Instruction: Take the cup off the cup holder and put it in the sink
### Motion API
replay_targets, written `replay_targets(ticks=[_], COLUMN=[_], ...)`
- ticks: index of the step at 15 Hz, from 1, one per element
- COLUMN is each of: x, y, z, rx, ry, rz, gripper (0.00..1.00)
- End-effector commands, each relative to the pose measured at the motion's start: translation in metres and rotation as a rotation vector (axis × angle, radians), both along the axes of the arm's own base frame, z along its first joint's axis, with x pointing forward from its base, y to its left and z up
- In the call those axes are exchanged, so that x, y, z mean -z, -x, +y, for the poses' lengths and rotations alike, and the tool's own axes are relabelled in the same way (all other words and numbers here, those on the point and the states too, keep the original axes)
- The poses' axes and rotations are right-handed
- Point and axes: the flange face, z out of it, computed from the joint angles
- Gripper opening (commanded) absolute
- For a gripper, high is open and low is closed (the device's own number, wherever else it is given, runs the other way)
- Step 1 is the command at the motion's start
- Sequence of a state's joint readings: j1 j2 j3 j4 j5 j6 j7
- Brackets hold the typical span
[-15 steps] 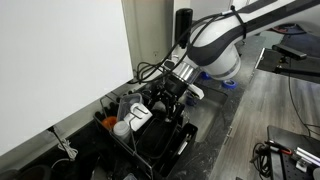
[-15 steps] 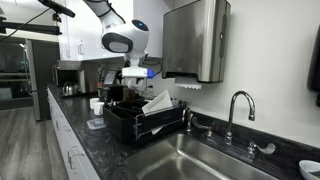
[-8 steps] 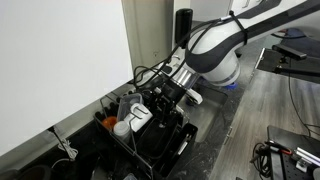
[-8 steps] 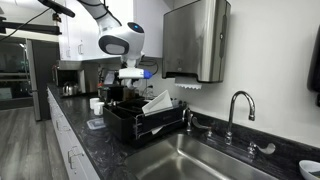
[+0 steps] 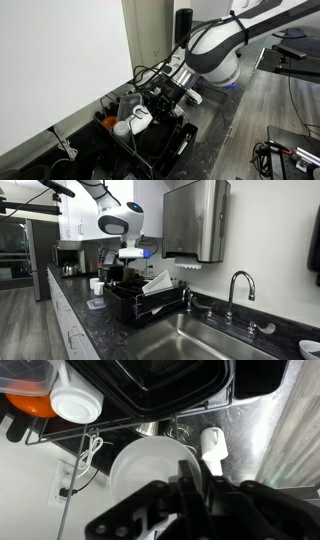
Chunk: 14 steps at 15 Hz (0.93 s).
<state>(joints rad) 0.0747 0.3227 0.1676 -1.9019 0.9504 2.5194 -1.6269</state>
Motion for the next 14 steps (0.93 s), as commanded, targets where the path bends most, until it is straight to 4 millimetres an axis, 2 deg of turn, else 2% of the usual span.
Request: replay_targets(ticks=[1, 8, 11, 14], x=[-0.004, -0.023, -0.038, -0.038], y=[0.001, 0.009, 0.019, 0.035], z=[-0.004, -0.007, -0.008, -0.01], rx=[0.026, 0.017, -0.013, -0.045], ry=[0.006, 0.023, 0.05, 0.093], rz=[-0.018, -0.04, -0.047, -0.022], gripper=[0.0, 0.01, 0.01, 0.01])
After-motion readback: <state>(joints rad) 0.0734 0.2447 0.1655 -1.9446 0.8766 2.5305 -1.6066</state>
